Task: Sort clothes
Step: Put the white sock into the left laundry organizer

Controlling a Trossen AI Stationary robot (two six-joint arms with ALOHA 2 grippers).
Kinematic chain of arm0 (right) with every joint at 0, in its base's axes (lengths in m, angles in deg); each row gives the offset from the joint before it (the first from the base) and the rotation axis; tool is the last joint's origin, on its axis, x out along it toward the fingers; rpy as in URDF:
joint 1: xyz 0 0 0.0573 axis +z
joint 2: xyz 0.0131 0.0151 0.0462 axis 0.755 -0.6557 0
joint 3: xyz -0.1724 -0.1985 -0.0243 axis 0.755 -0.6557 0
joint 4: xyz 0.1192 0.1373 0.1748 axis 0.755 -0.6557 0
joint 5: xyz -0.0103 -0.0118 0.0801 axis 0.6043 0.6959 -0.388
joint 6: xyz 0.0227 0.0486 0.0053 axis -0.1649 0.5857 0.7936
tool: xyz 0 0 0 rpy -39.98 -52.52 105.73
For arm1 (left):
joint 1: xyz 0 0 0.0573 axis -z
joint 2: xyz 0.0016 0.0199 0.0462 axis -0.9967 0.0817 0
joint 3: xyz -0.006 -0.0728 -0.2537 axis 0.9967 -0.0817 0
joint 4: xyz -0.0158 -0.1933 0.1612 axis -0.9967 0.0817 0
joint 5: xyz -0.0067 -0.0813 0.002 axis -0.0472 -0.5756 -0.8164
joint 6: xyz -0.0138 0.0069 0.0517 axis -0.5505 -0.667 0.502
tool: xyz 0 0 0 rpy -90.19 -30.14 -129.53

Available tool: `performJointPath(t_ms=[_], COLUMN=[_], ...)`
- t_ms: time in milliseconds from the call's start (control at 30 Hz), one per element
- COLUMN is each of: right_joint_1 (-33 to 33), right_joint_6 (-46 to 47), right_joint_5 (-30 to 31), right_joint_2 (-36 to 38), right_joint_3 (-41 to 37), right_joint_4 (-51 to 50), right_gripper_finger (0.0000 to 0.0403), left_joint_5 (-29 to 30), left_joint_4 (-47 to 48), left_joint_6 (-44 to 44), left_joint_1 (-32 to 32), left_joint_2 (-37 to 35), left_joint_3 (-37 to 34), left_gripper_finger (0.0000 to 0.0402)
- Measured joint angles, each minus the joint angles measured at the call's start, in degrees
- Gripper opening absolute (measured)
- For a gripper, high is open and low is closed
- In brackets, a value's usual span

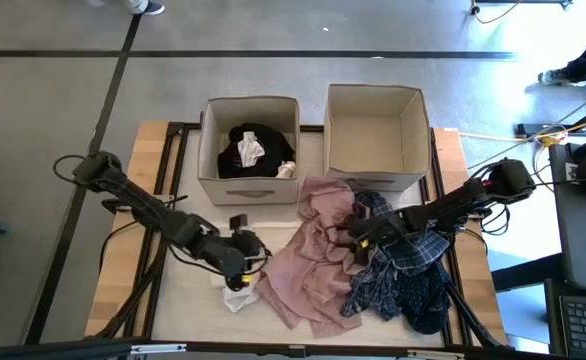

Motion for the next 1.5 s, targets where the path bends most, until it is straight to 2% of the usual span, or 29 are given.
performJointPath(t_ms=[133,300,467,533,700,1200,1333,1500], right_joint_1=[0.0,0.0,0.0,0.0,0.0,0.0,0.0,0.0], right_joint_6=[1.6,0.5,-0.8,-1.0,-1.2,-1.5,-1.5,-1.5], right_joint_5=[0.3,1.3,2.1,2.1,2.0,2.0,2.2,2.4], right_joint_2=[0.0,-0.1,-0.2,-0.2,-0.2,-0.2,-0.2,-0.2], right_joint_3=[-2.7,-2.8,-2.9,-2.9,-2.9,-2.8,-2.8,-2.8], right_joint_4=[6.2,8.5,10.0,10.5,10.7,10.8,10.8,10.8], right_gripper_finger=[0.0243,0.0243,0.0243,0.0243,0.0243,0.0243,0.0243,0.0243], left_joint_5=[-7.6,-13.2,-14.1,-14.4,-16.2,-18.7,-19.1,-20.8], left_joint_4=[2.2,5.6,12.8,12.5,9.5,-3.0,-2.8,-3.0], left_joint_6=[-7.2,-17.7,-25.2,-27.1,-30.9,-31.1,-29.3,-25.4], left_joint_1=[-0.3,-0.3,0.5,0.7,0.2,0.1,0.1,0.1], left_joint_2=[1.9,2.0,2.9,3.3,3.3,3.3,3.3,3.3], left_joint_3=[0.6,0.7,0.5,-0.5,-4.1,-12.0,-12.5,-12.5], left_gripper_finger=[0.0145,0.0145,0.0145,0.0145,0.0145,0.0143,0.0112,0.003])
